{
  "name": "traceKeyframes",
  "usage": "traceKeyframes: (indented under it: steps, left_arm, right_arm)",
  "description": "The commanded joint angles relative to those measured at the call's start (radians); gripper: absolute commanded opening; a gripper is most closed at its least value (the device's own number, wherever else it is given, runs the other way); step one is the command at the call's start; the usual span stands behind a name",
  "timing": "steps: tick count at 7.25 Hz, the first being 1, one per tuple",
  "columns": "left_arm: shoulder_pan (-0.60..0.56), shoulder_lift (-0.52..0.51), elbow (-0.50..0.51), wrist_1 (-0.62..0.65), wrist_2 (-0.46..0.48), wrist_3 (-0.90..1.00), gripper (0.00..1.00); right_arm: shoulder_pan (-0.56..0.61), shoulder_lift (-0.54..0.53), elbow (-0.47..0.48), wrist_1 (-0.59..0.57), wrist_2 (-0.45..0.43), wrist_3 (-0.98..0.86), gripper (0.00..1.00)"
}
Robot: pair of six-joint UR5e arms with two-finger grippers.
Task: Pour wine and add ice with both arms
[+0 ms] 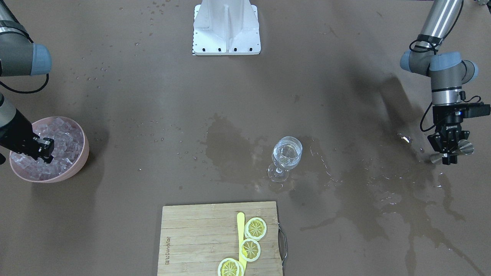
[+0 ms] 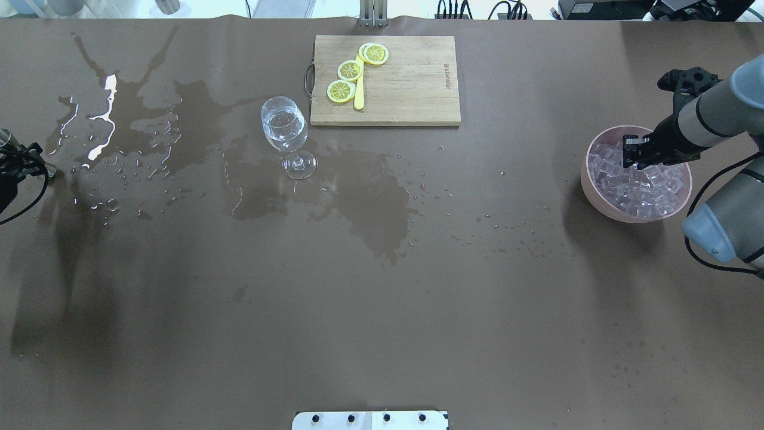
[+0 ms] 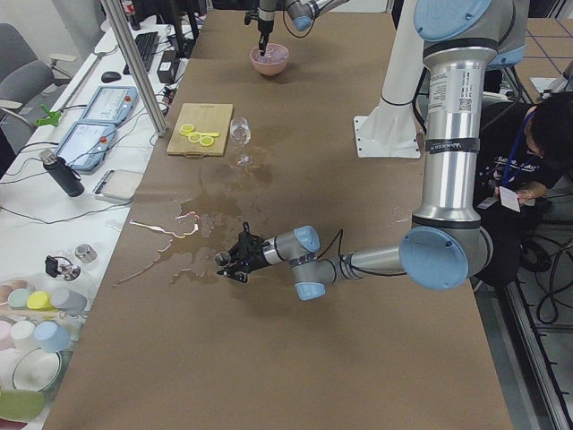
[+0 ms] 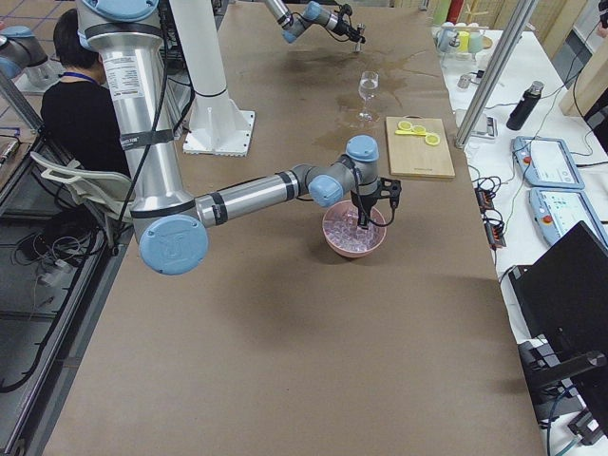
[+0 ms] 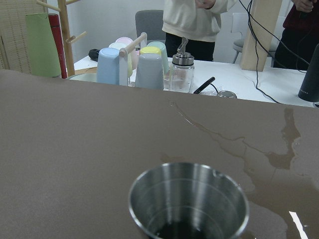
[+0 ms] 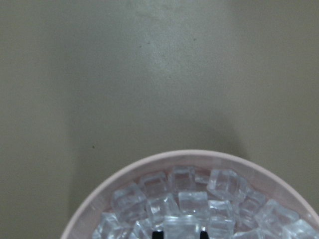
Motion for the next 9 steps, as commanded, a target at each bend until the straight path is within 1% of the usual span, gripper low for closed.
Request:
traceKeyframes:
  steps: [1,2,3,4,5,6,7,9]
  left_arm:
    - [0.0,-0.007,-0.017,0.0,0.001,0.009,0.29]
    - [-0.001,-0.004,-0.029,0.0,0.001,0.013,0.29]
    - [-0.005,-0.004,-0.058,0.0,0.0,0.088,0.29]
    - [-0.011,0.001,-0.092,0.0,-0.011,0.154,0.29]
    - [-0.026,0.002,-0.113,0.006,-0.012,0.176,0.27]
    - [-0.031,0.007,-0.156,0.014,-0.012,0.243,0.27]
    - [-0.031,0.001,-0.188,0.018,-0.003,0.303,0.24]
    - [-0.067,-0.005,-0.198,0.026,0.0,0.325,0.22]
  right_arm:
    - [0.056,0.098,0.033,-0.148,0.05,-0.002,0.0]
    - [0.068,0.137,0.035,-0.183,0.05,-0.014,0.0]
    - [0.086,0.181,0.033,-0.224,0.069,-0.02,0.0]
    - [0.108,0.204,0.036,-0.241,0.113,-0.02,0.0]
    - [0.119,0.209,0.041,-0.241,0.118,-0.031,0.0]
    - [0.126,0.224,0.043,-0.243,0.116,-0.036,0.0]
    - [0.139,0.238,0.044,-0.244,0.121,-0.065,0.0]
    - [0.146,0.238,0.068,-0.244,0.121,-0.117,0.0]
